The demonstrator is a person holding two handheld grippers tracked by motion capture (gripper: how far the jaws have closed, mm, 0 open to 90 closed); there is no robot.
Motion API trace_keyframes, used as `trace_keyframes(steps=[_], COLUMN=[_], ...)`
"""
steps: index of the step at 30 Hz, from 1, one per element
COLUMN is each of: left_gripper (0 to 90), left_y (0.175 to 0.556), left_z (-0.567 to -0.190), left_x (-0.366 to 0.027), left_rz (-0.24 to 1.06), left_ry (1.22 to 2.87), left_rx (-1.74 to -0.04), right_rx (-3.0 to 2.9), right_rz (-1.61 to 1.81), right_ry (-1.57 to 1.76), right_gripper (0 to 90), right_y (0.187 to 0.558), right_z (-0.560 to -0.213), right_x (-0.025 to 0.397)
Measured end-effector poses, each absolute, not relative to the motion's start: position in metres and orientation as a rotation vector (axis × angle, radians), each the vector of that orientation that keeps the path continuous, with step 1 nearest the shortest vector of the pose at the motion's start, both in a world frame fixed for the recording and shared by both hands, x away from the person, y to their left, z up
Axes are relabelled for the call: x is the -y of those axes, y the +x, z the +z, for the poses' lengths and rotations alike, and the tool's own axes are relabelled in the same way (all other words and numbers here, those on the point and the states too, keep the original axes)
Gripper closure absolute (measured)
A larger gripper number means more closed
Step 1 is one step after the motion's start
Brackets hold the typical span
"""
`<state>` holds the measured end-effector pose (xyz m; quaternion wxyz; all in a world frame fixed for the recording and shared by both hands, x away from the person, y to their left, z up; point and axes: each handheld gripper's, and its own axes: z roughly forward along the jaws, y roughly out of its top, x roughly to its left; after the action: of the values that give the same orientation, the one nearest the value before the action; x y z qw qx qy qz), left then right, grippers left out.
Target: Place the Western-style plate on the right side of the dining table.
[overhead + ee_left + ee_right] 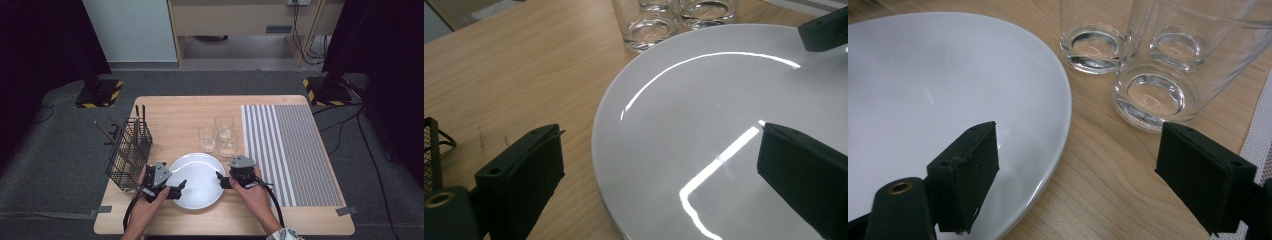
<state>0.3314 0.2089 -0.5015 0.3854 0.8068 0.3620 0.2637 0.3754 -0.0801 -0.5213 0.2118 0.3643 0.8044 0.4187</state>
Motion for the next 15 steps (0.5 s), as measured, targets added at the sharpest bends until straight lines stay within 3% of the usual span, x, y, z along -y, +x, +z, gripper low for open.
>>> trace_keyframes(steps=[12,15], left_gripper=[4.5,5.5], left_y=[0.3252,0.3218], left_z=[-0.5007,-0.5020], left_x=[-0.2129,-0.2141], left_rz=[0.648,0.655], left_ry=[2.079,2.099], left_rx=[-0.920,-0.938], right_rx=[-2.244,-2.252], right_rz=[1.243,1.243], right_ry=[1.029,1.030], right_gripper=[14.1,17.0], right_y=[0.3750,0.3750], right_z=[-0.5171,-0.5163], right_x=[0.0861,0.0871])
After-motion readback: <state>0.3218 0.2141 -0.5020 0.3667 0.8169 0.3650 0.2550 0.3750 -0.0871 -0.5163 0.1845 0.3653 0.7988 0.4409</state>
